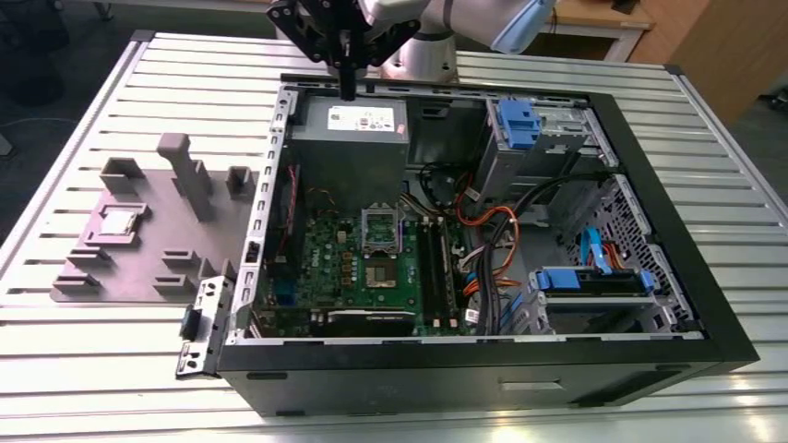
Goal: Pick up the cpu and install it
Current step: 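Reach for the cpu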
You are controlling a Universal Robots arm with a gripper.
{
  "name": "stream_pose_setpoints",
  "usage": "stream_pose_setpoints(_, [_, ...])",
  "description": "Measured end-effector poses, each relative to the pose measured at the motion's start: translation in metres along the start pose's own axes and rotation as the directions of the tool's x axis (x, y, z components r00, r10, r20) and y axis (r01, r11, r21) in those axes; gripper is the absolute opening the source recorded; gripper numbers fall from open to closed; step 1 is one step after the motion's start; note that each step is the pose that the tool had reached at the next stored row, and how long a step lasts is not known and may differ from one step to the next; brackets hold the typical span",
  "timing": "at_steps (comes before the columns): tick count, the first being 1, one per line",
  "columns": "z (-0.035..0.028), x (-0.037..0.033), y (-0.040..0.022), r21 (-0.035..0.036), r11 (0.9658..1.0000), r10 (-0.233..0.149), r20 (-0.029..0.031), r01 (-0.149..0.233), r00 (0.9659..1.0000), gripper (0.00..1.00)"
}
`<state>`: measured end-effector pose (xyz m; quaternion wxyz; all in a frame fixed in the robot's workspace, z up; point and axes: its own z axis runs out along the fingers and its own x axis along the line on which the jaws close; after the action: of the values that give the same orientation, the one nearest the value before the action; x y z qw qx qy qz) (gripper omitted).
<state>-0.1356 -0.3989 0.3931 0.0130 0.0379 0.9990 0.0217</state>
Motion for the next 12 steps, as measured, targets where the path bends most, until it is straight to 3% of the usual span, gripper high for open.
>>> stream_pose_setpoints(12, [-0.0001, 0.0058, -0.0004, 0.0000, 1.0000, 0.000, 0.0001, 0.000, 1.0000, 0.11])
